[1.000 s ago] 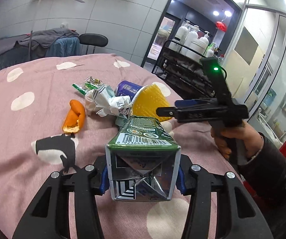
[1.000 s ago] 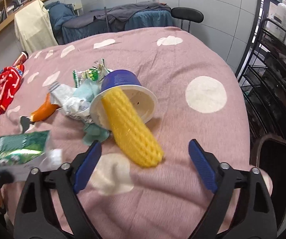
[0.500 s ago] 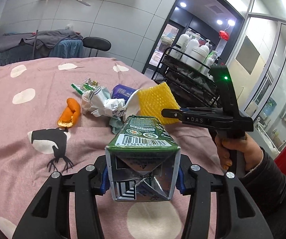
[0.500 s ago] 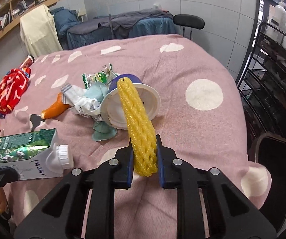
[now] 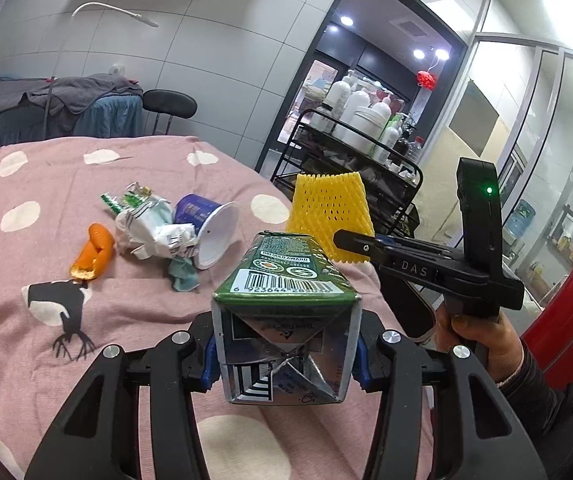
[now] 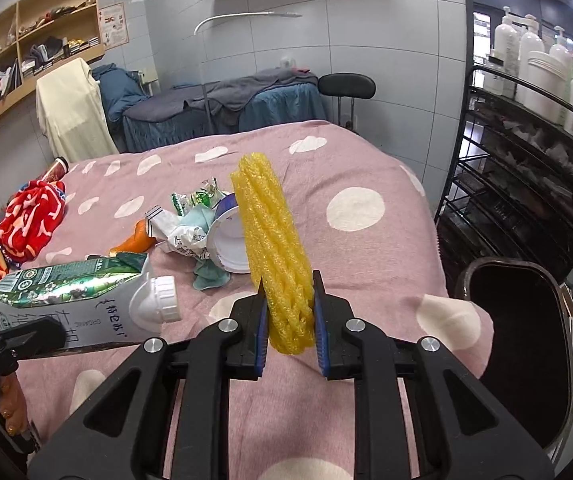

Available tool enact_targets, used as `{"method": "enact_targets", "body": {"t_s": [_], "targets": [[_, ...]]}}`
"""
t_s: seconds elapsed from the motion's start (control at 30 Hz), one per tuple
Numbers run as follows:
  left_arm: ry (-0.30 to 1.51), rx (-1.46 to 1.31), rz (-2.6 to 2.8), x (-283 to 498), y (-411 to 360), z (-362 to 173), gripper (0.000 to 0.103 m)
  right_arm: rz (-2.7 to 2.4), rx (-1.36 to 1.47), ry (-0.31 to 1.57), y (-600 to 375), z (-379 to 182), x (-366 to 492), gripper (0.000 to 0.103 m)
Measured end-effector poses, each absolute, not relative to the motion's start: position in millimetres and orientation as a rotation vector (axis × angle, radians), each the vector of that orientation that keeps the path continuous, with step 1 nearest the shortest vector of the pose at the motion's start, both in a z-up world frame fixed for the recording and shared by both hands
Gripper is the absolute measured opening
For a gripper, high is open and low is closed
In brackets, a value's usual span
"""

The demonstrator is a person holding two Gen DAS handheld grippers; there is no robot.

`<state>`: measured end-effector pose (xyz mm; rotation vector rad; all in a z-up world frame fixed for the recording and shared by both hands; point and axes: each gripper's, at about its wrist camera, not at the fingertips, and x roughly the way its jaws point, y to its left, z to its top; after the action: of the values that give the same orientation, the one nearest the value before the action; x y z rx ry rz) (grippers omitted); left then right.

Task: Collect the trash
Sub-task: 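Carry the yellow foam net over the bin and open the right tool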

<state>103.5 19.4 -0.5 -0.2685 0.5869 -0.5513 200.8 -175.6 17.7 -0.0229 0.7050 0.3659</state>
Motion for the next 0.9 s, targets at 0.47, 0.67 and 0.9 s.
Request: {"method": "enact_targets", "body": {"t_s": [0.47,0.67,0.9], "targets": [[0.582,-0.244,-0.643,113,-25,8,0.049,0.252,0.055,0.653,-232,21,165,0.020],[0.585,-0.217,-0.697,124,-54,11,0.049,0.148,0.104,0.648,-275,17,160,0.020],[0.590,-0.181,-0.762,134,-87,15,0.049,-0.020,0.144,0.677,-330,-2,168,0.020]]}}
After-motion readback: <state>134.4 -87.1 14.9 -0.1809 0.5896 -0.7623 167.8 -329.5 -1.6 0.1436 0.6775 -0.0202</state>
